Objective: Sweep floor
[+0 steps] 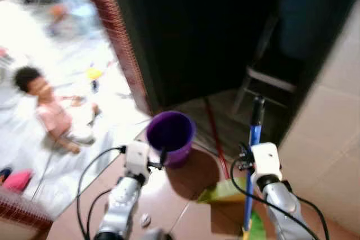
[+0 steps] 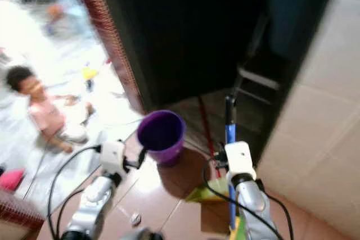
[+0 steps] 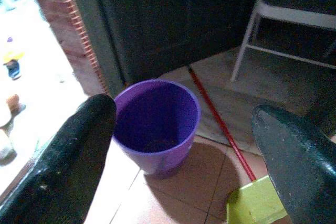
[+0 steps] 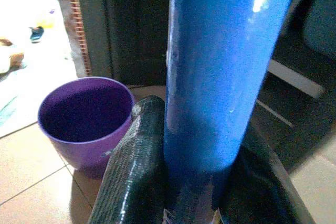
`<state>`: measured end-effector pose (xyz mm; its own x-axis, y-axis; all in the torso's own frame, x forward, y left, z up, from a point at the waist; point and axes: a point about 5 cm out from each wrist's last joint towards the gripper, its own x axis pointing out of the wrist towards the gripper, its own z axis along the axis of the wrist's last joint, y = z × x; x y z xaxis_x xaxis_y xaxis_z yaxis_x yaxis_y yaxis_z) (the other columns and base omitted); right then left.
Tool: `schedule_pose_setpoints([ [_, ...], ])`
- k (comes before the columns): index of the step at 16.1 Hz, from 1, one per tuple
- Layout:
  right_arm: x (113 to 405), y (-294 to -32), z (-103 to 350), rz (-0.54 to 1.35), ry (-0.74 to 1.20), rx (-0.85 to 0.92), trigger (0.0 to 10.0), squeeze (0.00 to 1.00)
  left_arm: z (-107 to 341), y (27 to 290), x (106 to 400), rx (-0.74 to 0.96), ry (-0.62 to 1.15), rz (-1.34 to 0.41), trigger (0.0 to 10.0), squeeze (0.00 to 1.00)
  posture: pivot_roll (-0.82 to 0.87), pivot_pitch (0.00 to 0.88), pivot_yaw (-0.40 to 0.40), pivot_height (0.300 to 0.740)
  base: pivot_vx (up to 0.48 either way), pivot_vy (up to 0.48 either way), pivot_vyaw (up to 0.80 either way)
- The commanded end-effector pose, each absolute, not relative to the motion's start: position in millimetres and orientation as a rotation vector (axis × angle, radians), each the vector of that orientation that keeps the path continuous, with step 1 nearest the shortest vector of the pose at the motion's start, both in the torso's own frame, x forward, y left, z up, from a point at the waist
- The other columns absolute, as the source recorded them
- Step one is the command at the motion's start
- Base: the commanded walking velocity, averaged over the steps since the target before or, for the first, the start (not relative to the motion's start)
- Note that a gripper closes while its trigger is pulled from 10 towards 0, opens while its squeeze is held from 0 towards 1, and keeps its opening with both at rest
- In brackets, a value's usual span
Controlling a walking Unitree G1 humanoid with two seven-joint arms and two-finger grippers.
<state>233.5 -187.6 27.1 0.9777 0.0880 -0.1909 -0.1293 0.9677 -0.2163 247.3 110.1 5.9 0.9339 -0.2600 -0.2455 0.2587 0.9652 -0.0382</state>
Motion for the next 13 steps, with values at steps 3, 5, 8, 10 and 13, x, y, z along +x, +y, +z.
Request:
schedule_pose_setpoints([
  [3, 242.6, -179.3, 32.8, 0.150, 0.135, -0.235, 10.0, 0.00, 3.9, 125.3, 248.0, 0.031, 0.266, -0.222, 10.0, 0.00, -0.08, 0.000, 0.087, 0.740, 0.000, 0.000, 0.80],
  [5, 245.2, -178.2, 33.4, 0.160, 0.130, -0.233, 10.0, 0.00, 3.9, 125.3, 248.0, 0.031, 0.266, -0.216, 10.0, 0.00, -0.08, 0.000, 0.085, 0.740, 0.000, 0.000, 0.80],
  [8, 247.1, -177.9, 33.4, 0.165, 0.128, -0.231, 10.0, 0.00, 3.7, 123.9, 247.9, 0.027, 0.268, -0.213, 10.0, 0.00, -0.08, 0.000, 0.085, 0.740, 0.000, 0.000, 0.80],
  [10, 247.5, -177.3, 33.0, 0.167, 0.126, -0.229, 10.0, 0.00, 3.5, 123.6, 248.3, 0.026, 0.271, -0.216, 10.0, 0.00, -0.08, 0.000, 0.085, 0.740, 0.000, 0.000, 0.80],
  [13, 247.3, -177.0, 33.1, 0.173, 0.120, -0.208, 10.0, 0.00, 4.0, 123.3, 249.6, 0.044, 0.270, -0.210, 10.0, 0.00, -0.08, 0.000, 0.085, 0.740, 0.000, 0.000, 0.78],
])
